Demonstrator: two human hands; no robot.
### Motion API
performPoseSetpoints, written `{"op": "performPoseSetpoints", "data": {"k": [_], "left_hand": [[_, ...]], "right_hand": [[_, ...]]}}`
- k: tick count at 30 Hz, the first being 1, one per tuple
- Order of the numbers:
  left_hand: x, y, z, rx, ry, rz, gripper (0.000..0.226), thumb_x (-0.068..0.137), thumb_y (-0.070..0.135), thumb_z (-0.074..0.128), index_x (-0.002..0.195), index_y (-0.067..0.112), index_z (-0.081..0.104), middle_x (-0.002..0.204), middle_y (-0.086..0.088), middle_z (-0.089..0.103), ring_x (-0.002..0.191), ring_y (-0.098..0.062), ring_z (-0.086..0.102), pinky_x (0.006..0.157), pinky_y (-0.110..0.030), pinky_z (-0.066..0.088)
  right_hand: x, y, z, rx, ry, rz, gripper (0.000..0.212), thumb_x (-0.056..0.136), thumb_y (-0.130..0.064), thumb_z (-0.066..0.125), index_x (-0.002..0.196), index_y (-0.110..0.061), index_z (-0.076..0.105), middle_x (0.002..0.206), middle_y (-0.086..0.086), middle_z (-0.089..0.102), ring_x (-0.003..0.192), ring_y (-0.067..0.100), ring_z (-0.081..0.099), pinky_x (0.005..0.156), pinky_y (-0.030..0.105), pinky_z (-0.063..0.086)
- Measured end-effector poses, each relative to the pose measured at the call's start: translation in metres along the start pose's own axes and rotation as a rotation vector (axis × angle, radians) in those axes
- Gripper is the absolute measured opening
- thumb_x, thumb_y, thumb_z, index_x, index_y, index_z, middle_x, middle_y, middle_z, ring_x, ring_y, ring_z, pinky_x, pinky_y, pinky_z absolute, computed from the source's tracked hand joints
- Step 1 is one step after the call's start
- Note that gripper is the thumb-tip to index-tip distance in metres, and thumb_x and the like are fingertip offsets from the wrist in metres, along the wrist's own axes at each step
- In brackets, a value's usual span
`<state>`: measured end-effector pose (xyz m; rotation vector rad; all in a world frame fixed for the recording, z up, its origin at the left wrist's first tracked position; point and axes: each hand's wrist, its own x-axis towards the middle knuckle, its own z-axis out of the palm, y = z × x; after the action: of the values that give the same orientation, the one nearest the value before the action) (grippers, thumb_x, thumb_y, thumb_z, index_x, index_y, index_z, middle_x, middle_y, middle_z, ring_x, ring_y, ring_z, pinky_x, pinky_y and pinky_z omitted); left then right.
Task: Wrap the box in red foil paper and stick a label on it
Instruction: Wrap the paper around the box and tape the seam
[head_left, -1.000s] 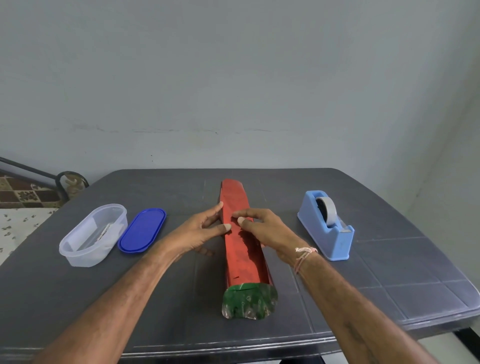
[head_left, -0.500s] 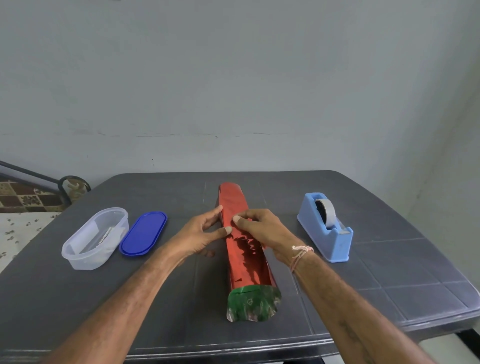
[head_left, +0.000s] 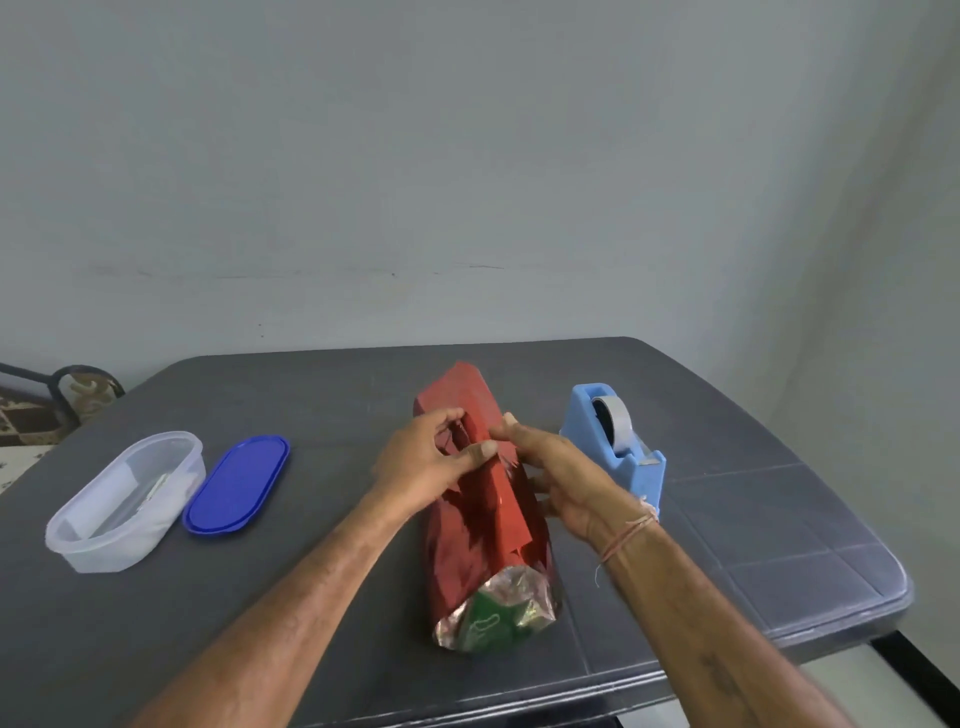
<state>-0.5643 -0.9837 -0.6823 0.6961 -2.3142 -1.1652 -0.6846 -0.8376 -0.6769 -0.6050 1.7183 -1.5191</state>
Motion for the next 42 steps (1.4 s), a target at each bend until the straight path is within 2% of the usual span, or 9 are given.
{"op": "performPoseSetpoints", "data": {"k": [3, 12, 14, 18, 24, 27, 32, 38, 42], "left_hand": [[0.007, 0.011, 0.017, 0.237, -0.001, 0.009, 0.106, 0.053, 0.097, 0.059, 0.141, 0.037, 0.056, 0.130, 0.012, 0.068, 0.107, -0.020, 0.071, 0.095, -0.039, 0.056], [0.005, 0.039, 0.064, 0.719, -0.130, 0.054, 0.085, 0.072, 0.084, 0.061, 0.140, 0.034, 0.053, 0.146, 0.012, 0.052, 0.132, -0.022, 0.038, 0.097, -0.045, 0.040], [0.007, 0.037, 0.068, 0.753, -0.139, 0.066, 0.089, 0.070, 0.085, 0.060, 0.143, 0.035, 0.051, 0.149, 0.012, 0.049, 0.133, -0.022, 0.037, 0.098, -0.047, 0.040], [0.007, 0.035, 0.073, 0.760, -0.140, 0.070, 0.092, 0.068, 0.089, 0.058, 0.143, 0.036, 0.050, 0.151, 0.012, 0.048, 0.134, -0.022, 0.037, 0.099, -0.047, 0.040], [0.012, 0.022, 0.057, 0.474, -0.089, 0.116, 0.069, 0.086, 0.074, 0.057, 0.144, 0.038, 0.051, 0.135, 0.011, 0.063, 0.130, -0.019, 0.051, 0.102, -0.043, 0.048], [0.010, 0.008, 0.052, 0.463, -0.094, 0.094, 0.065, 0.093, 0.061, 0.059, 0.151, 0.037, 0.044, 0.161, 0.004, 0.039, 0.152, -0.022, 0.028, 0.119, -0.052, 0.032], [0.005, 0.004, 0.038, 0.423, -0.455, -0.033, 0.097, 0.084, 0.066, 0.067, 0.161, 0.043, 0.013, 0.170, 0.008, -0.011, 0.154, -0.019, -0.024, 0.126, -0.054, -0.003], [0.011, 0.002, 0.028, 0.425, -0.628, -0.073, 0.114, 0.073, 0.068, 0.077, 0.159, 0.051, 0.004, 0.167, 0.011, -0.024, 0.149, -0.017, -0.034, 0.124, -0.058, -0.006], [0.017, 0.000, 0.029, 0.436, -0.655, -0.071, 0.117, 0.070, 0.071, 0.077, 0.159, 0.050, 0.004, 0.166, 0.010, -0.024, 0.148, -0.017, -0.036, 0.125, -0.053, -0.008]], "right_hand": [[-0.002, 0.010, -0.013, 0.087, 0.009, 0.056, 0.038, 0.088, -0.067, 0.066, 0.099, -0.034, 0.081, 0.099, -0.001, 0.078, 0.085, 0.020, 0.072, 0.080, 0.039, 0.058], [0.007, 0.041, -0.044, 0.136, 0.048, 0.152, 0.050, 0.087, -0.057, 0.073, 0.106, -0.011, 0.078, 0.089, 0.005, 0.073, 0.084, 0.019, 0.068, 0.082, 0.033, 0.057], [0.010, 0.043, -0.048, 0.114, 0.078, 0.122, 0.052, 0.090, -0.049, 0.074, 0.111, -0.001, 0.075, 0.087, 0.008, 0.072, 0.080, 0.017, 0.067, 0.075, 0.029, 0.056], [0.013, 0.048, -0.050, 0.058, 0.060, 0.091, 0.033, 0.089, -0.040, 0.079, 0.079, -0.011, 0.065, 0.067, 0.003, 0.066, 0.060, 0.012, 0.063, 0.058, 0.022, 0.052], [0.014, 0.053, -0.048, 0.168, 0.082, 0.081, 0.025, 0.092, -0.025, 0.077, 0.076, -0.014, 0.063, 0.084, 0.008, 0.072, 0.069, 0.016, 0.067, 0.062, 0.026, 0.057], [0.013, 0.055, -0.043, 0.220, 0.057, 0.080, 0.021, 0.091, -0.024, 0.079, 0.083, -0.009, 0.067, 0.090, 0.013, 0.073, 0.075, 0.021, 0.069, 0.072, 0.033, 0.060], [0.016, 0.057, -0.033, 0.210, 0.100, 0.092, 0.023, 0.093, -0.024, 0.076, 0.096, -0.003, 0.069, 0.096, 0.018, 0.071, 0.088, 0.028, 0.067, 0.077, 0.037, 0.062], [0.012, 0.056, -0.030, 0.110, 0.171, -0.001, 0.023, 0.093, -0.020, 0.077, 0.091, 0.002, 0.071, 0.094, 0.015, 0.078, 0.084, 0.026, 0.073, 0.072, 0.032, 0.063], [0.000, 0.037, -0.053, -0.266, 0.540, -0.302, 0.008, 0.089, -0.026, 0.076, 0.087, -0.017, 0.077, 0.084, -0.005, 0.076, 0.073, 0.007, 0.069, 0.066, 0.017, 0.054]]}}
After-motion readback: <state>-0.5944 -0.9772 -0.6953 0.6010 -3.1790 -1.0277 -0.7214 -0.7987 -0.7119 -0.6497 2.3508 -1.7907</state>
